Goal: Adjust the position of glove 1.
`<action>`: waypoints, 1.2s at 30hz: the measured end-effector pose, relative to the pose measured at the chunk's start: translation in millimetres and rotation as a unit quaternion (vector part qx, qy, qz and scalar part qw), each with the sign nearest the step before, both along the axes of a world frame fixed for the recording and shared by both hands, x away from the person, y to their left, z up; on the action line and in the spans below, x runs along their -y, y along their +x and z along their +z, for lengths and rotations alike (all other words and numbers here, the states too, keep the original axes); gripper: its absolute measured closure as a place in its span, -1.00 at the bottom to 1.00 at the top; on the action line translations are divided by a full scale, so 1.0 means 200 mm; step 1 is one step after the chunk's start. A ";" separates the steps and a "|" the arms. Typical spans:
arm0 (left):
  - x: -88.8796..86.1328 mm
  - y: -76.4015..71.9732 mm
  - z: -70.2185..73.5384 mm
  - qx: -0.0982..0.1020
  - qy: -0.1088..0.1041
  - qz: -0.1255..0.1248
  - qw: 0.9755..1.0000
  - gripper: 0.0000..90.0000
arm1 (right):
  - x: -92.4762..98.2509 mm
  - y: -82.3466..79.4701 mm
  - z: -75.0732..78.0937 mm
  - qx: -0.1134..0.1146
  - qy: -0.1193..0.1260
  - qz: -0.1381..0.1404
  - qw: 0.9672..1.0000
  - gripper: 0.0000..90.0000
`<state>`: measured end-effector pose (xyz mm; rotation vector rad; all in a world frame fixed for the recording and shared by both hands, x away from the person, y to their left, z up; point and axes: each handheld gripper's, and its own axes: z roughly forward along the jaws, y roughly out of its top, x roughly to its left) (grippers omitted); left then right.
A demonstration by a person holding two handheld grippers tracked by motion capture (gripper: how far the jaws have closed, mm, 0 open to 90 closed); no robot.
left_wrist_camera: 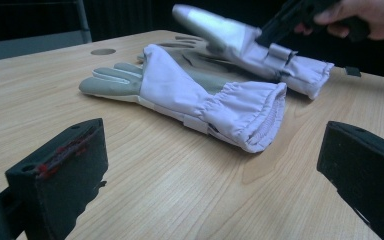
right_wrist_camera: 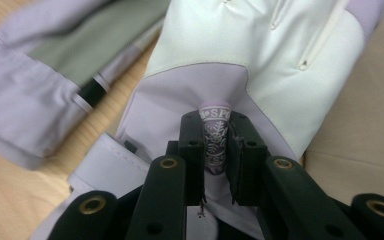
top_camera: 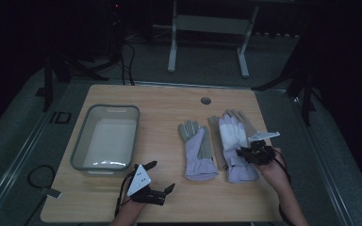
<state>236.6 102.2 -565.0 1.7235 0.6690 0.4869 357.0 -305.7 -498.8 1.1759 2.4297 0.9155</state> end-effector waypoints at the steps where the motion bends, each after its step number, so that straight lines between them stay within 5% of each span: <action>1: 0.00 0.00 0.00 0.000 0.000 0.000 1.000 -1.00 | 0.00 -0.01 0.02 0.003 0.002 -0.005 1.000 0.76; 7: 0.00 0.00 0.00 -0.001 0.000 0.001 1.000 -1.00 | -0.01 -0.03 0.17 0.012 0.026 -0.023 0.999 0.76; 19: 0.00 0.00 0.00 0.000 0.001 0.003 1.000 -1.00 | -0.25 -0.06 0.35 0.018 0.043 -0.025 0.999 0.76; 28: 0.00 0.00 0.00 0.001 0.002 0.002 1.000 -1.00 | -0.50 -0.06 0.36 0.006 0.028 -0.019 0.999 0.76; 36: 0.00 0.00 0.00 0.001 0.002 0.001 1.000 -1.00 | -0.65 -0.03 0.24 -0.019 0.024 -0.019 0.999 0.75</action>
